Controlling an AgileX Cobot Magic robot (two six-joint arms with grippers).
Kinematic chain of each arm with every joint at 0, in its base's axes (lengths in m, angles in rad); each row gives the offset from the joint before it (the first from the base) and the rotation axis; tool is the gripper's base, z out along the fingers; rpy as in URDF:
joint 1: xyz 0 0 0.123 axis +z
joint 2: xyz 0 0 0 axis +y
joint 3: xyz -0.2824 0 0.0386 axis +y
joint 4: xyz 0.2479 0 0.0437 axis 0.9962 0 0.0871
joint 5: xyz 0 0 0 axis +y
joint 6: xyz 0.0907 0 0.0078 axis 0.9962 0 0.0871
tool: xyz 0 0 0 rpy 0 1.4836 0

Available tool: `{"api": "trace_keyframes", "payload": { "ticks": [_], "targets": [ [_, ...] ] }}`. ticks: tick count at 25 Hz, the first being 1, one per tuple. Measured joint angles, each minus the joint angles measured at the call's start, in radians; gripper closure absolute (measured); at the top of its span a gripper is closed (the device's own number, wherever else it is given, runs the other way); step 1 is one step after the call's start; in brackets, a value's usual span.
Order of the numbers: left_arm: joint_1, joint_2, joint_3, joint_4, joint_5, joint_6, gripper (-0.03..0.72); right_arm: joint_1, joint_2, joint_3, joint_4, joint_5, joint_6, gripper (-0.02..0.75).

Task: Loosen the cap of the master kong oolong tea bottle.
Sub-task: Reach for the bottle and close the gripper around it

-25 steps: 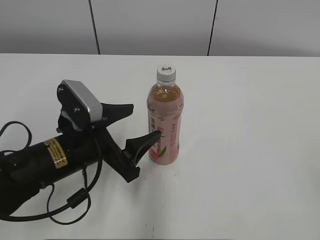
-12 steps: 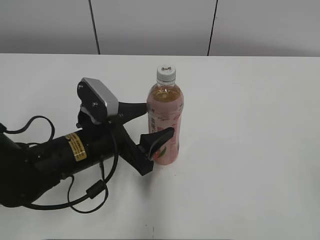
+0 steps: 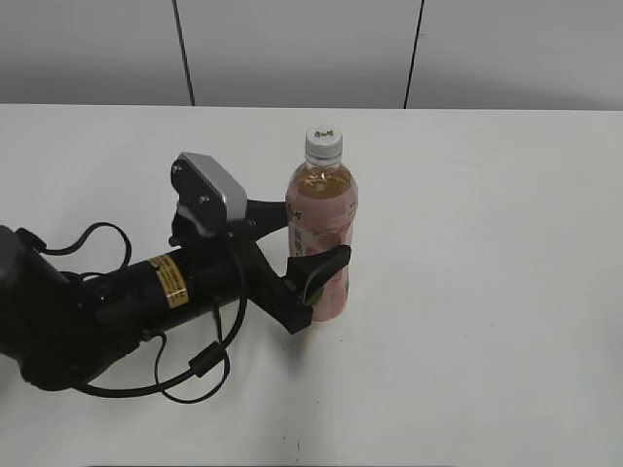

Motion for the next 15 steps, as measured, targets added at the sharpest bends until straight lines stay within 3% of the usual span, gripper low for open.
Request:
{"api": "trace_keyframes", "payload": {
  "ticks": [15],
  "targets": [
    [0.000,0.007,-0.061,0.009,0.031,-0.004,0.168,0.000,0.000,0.000,0.000,0.000,0.000,0.235]
  ]
}}
